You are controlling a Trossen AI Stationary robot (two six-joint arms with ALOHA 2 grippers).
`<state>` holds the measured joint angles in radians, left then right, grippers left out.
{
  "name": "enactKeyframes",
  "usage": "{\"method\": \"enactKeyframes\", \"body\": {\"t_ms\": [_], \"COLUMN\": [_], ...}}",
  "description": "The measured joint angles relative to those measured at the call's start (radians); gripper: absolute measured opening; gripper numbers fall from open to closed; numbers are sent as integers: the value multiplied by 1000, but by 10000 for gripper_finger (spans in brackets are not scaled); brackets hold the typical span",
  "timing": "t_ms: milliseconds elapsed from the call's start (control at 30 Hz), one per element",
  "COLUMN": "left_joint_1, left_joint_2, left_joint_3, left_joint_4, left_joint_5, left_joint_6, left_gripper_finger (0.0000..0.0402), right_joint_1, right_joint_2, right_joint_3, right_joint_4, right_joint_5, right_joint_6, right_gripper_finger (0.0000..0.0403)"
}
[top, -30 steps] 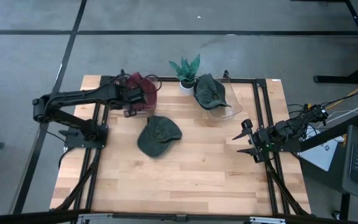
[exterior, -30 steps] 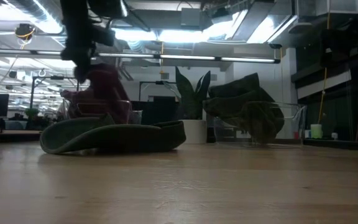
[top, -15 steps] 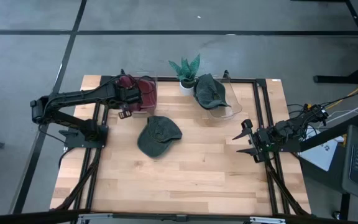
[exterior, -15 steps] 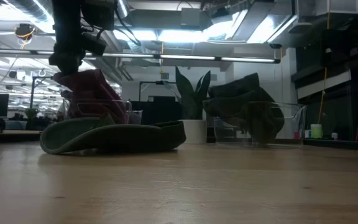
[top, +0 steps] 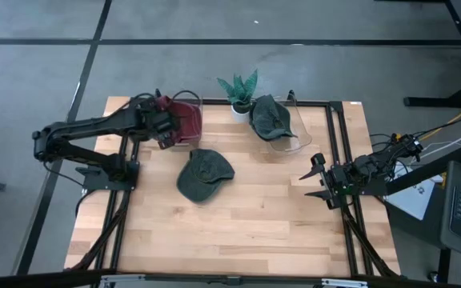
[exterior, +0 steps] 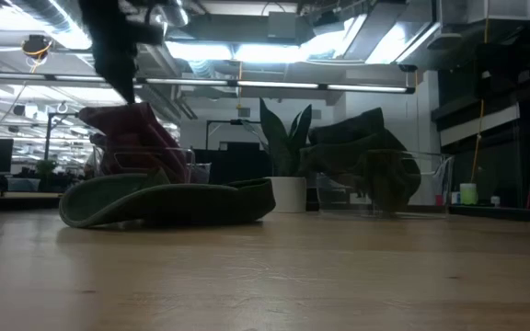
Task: Pick & Place hat
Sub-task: Put the gray cap into the right bin
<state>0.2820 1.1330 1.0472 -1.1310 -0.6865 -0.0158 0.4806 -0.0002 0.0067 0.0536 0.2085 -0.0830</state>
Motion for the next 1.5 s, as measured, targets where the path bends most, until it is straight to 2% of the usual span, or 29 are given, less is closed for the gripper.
{"method": "enactKeyframes", "body": {"t_ms": [233, 433, 600, 833, 1033, 1267, 1400, 1500], "left_joint_1": [-128, -257, -335, -387, -419, -459, -488, -514], "left_joint_2": [-23, 41, 141, 250, 308, 354, 364, 365], "left_joint_3": [68, 77, 77, 77, 77, 77, 77, 77], "left_joint_4": [17, 61, 98, 196, 294, 380, 419, 439], "left_joint_5": [10, 93, 220, 439, 556, 612, 609, 593], "left_joint_6": [-31, -92, -164, -276, -359, -384, -407, -364], "left_gripper_finger": [246, 246, 246, 243, 243, 242, 242, 242], "right_joint_1": [0, 0, 0, 0, 0, 0, 0, 0], "right_joint_2": [0, 0, 0, 0, 0, 0, 0, 0], "right_joint_3": [0, 0, 0, 0, 0, 0, 0, 0], "right_joint_4": [0, 0, 0, 0, 0, 0, 0, 0], "right_joint_5": [0, 0, 0, 0, 0, 0, 0, 0], "right_joint_6": [0, 0, 0, 0, 0, 0, 0, 0], "right_gripper_finger": [252, 252, 252, 252, 252, 252, 252, 252]}}
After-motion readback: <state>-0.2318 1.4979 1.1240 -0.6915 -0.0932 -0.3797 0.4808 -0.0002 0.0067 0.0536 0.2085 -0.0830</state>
